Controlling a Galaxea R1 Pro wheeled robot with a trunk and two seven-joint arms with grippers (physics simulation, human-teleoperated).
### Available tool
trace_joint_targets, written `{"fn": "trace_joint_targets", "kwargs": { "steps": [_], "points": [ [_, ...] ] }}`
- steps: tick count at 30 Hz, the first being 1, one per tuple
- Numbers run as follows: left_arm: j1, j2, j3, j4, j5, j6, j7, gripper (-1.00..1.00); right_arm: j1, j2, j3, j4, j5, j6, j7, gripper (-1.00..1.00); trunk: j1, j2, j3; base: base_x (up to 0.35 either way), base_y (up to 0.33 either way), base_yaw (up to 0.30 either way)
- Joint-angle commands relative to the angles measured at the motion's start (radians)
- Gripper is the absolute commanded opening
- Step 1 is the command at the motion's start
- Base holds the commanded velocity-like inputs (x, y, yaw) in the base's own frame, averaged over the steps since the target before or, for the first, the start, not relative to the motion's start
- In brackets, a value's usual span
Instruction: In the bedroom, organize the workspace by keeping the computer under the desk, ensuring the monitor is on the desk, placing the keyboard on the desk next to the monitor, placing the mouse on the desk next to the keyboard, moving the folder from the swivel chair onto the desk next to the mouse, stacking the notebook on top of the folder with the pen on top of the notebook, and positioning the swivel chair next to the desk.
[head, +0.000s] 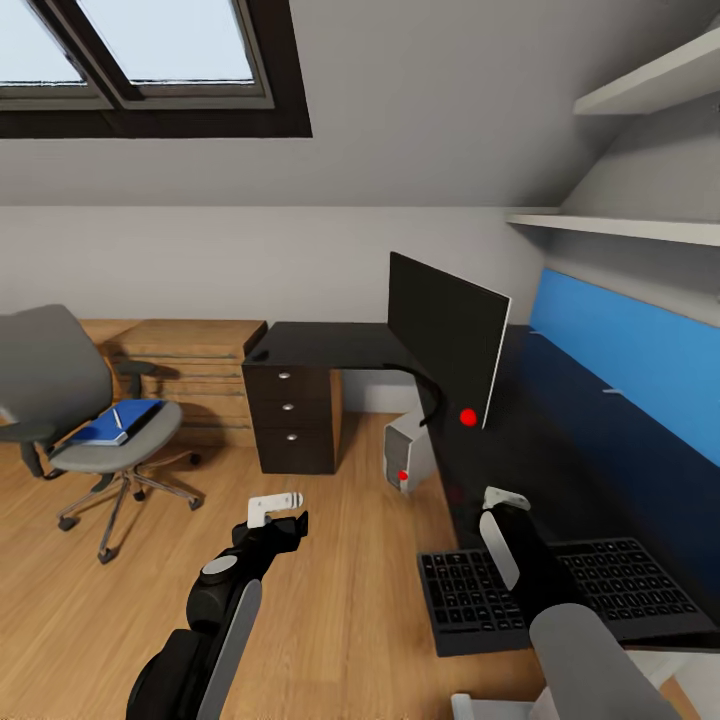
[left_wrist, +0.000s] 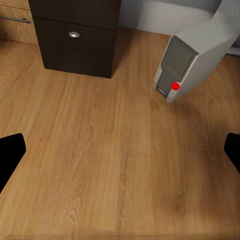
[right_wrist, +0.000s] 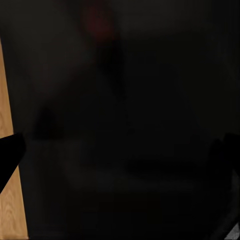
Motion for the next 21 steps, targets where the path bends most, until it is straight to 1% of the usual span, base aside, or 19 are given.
{"fn": "trace_joint_targets", "kwargs": {
  "steps": [1,7,21],
  "points": [
    [-0.001,0.0,-0.001,-0.001,0.011,0.003,0.009,1.0,0.0,0.001,-0.002,0.022,-0.022,0.005,-0.012,1.0,0.0,-0.001,-0.001,-0.139,0.0,0.0],
    [-0.001,0.0,-0.001,-0.001,0.011,0.003,0.009,1.0,0.0,0.001,-0.002,0.022,-0.022,0.004,-0.011,1.0,0.0,-0.001,-0.001,-0.166,0.0,0.0],
    [-0.001,0.0,-0.001,-0.001,0.011,0.003,0.009,1.0,0.0,0.001,-0.002,0.023,-0.022,0.003,-0.01,1.0,0.0,-0.001,-0.001,-0.04,0.0,0.0]
  ]
}}
